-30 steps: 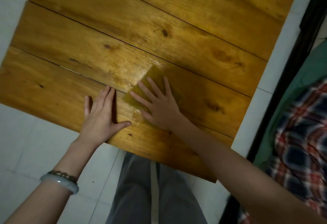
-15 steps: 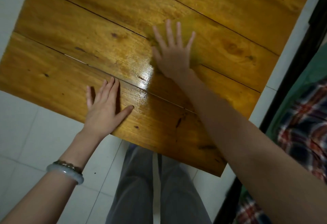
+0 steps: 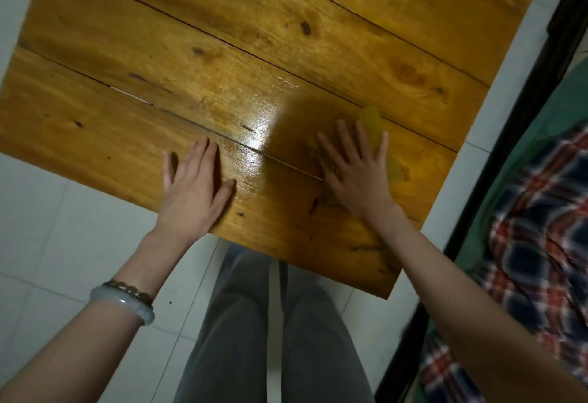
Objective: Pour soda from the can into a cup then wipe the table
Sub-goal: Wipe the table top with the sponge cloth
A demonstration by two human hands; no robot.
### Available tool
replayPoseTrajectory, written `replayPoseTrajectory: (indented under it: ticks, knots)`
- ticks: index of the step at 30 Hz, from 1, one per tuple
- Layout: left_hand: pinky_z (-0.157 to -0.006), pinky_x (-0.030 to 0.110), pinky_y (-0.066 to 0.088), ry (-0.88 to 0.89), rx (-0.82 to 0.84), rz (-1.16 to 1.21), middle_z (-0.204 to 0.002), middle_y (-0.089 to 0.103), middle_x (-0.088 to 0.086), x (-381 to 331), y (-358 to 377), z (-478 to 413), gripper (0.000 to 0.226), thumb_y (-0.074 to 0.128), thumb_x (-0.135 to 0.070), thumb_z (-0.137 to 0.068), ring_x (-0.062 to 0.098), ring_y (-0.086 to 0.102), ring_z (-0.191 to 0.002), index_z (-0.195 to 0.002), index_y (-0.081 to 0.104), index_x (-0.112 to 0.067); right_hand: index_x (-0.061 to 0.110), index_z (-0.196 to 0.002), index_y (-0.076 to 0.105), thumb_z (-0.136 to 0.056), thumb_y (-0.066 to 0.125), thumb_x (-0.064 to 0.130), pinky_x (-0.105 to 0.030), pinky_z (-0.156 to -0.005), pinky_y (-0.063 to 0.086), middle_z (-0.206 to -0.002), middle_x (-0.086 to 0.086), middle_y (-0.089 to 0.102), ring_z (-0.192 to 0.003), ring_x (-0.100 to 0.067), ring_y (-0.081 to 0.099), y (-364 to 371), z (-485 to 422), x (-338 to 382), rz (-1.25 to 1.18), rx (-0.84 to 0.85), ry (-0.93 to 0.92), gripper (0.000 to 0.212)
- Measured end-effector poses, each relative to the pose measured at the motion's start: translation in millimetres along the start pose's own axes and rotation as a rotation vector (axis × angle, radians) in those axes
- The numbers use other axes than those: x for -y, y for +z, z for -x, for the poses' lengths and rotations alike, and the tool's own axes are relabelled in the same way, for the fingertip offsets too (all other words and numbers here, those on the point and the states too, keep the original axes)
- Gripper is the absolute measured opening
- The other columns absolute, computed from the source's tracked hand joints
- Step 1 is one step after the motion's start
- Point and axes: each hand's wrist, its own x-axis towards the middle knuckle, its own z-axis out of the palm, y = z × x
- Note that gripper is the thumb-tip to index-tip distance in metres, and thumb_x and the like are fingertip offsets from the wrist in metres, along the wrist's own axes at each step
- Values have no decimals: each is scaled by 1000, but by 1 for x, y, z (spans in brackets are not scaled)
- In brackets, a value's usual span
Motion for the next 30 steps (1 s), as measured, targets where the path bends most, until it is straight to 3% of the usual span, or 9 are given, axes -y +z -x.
replayPoseTrajectory:
  ticks: [7,11,13,15,17,20,23,27,30]
  knots:
    - [-116,41,-8,100,-63,76,-154,27,11,-32,-6,-5,60,43,-39,-96,22,19,-145,-146,30,-7,31,-148,11,-95,21,49,-66,-109,-6,-158,-8,6,-145,-32,-2,-9,-13,62,-349,0,635,57]
    - [-117,40,-5,130,-74,137,-152,32,9,-43,-6,-8,55,41,-37,-97,21,20,-144,-143,35,-8,26,-149,11,-94,17,53,-59,-111,-12,-159,-10,1,-145,-30,-5,-16,-19,89,-468,29,608,62]
    - [-117,40,-3,139,-62,168,-149,36,8,-48,-7,-9,51,40,-35,-98,21,24,-143,-142,38,-8,24,-148,21,-95,19,52,-51,-112,-13,-159,-9,2,-146,-27,-5,-21,-11,83,-565,-16,570,59]
    - [-118,41,1,173,-48,187,-141,47,8,-57,-9,-12,47,40,-35,-99,21,35,-137,-137,45,-9,19,-142,37,-98,28,43,-43,-115,-4,-157,-12,15,-145,-28,6,-27,3,65,-644,-110,600,51]
    - [-116,40,8,235,-37,184,-131,56,6,-66,-10,-16,42,43,-34,-98,23,46,-127,-131,50,-9,11,-134,48,-99,40,29,-39,-112,15,-146,-18,34,-136,-33,26,-30,21,43,-654,-190,689,41]
    - [-107,38,25,244,-34,216,-122,59,8,-81,-7,-23,42,50,-35,-96,27,50,-118,-128,53,-9,5,-130,49,-96,47,17,-31,-102,30,-130,-16,44,-120,-27,40,-30,39,17,-705,-224,762,36]
    - [-96,38,40,81,-49,387,-114,61,9,-99,-2,-33,44,57,-35,-92,26,53,-108,-126,54,-6,6,-130,49,-94,50,15,-20,-90,33,-126,-10,48,-109,-15,45,-29,39,2,-866,-181,807,37]
    - [-82,35,50,-355,-72,656,-93,68,3,-123,5,-48,41,68,-34,-84,23,63,-93,-114,61,-7,7,-123,53,-91,56,15,-21,-72,47,-98,-2,59,-84,-11,56,-31,33,-4,-1073,-151,825,33]
    - [-74,31,49,-487,-55,678,-76,62,-5,-131,11,-55,26,72,-33,-81,20,63,-84,-96,62,-16,9,-117,53,-89,61,21,-10,-54,35,-80,12,51,-68,0,49,-33,26,-12,-1182,-112,927,31]
